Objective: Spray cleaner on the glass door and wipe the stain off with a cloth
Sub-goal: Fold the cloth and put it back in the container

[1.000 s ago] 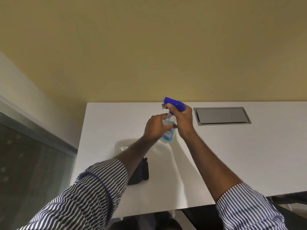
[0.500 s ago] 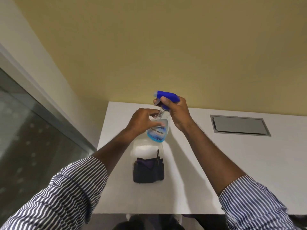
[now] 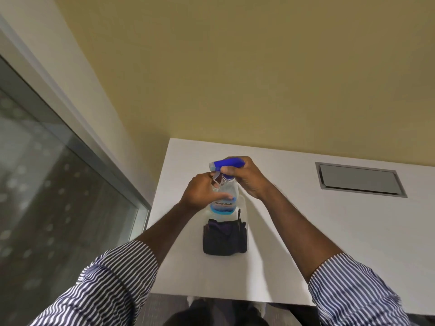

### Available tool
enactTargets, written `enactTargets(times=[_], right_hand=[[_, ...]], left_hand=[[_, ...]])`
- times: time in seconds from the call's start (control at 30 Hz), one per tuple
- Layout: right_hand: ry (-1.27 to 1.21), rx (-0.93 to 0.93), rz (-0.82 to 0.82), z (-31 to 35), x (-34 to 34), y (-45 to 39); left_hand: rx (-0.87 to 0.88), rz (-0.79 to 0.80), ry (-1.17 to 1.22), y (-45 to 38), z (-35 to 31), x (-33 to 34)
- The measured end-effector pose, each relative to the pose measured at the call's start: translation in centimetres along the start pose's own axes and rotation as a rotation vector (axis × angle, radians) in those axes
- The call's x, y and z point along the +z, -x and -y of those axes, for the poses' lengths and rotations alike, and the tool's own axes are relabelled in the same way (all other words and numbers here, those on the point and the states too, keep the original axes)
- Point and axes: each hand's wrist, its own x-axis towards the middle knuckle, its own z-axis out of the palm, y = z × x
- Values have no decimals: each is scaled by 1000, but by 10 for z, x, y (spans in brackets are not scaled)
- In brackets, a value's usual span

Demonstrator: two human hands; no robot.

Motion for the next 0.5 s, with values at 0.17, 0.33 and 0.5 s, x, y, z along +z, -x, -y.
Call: enactTargets(times=[0.17,0.33,0.5], right_hand=[[58,75,118,-14,-8,7],[188,171,112,-21,-13,14],[237,194,59,-22,-15,14]], left_hand=[[-73,-58,127,7,14,19],[-64,-106,95,7,30,35],[83,-172,-60,8,29,44]])
